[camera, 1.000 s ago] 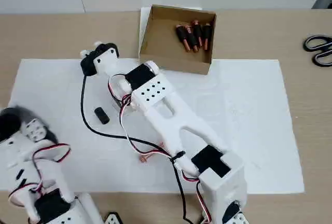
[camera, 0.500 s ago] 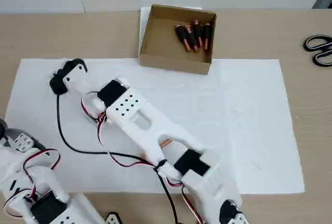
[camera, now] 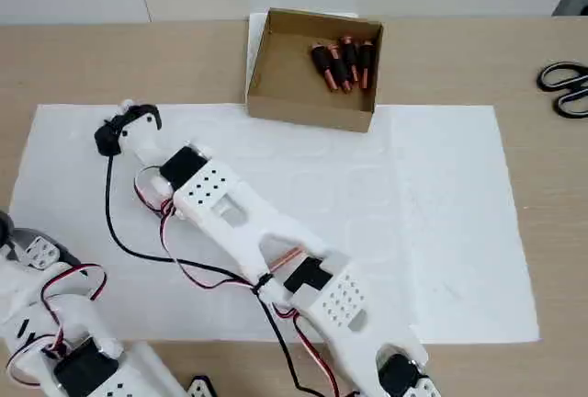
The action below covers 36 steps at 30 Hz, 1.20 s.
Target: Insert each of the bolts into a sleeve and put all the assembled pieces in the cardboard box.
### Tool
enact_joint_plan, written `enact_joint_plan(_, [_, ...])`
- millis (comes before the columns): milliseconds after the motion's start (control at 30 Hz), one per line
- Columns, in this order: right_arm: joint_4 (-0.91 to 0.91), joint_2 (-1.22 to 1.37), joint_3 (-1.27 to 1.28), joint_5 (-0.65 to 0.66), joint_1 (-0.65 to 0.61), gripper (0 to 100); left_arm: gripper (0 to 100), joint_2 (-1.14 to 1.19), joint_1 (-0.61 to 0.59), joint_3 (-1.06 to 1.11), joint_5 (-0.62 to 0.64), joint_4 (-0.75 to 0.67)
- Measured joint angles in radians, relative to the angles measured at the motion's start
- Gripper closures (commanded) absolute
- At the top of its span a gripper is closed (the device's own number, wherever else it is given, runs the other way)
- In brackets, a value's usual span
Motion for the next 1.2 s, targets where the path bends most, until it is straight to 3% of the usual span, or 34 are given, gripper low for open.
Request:
enact_joint_plan(567, [-0.02,0.091,-0.025,-0.003,-0.014,85.9,99,0.0,0.0,0.0,0.0,0.0])
enact_joint_plan(733, [-0.035,0.094,-0.025,-0.003,-0.009,99.8,99,0.0,0.0,0.0,0.0,0.0])
enact_joint_plan(1200, [0.034,-0.009,-0.023,-0.003,0.052,99.5,99,0.0,0.0,0.0,0.0,0.0])
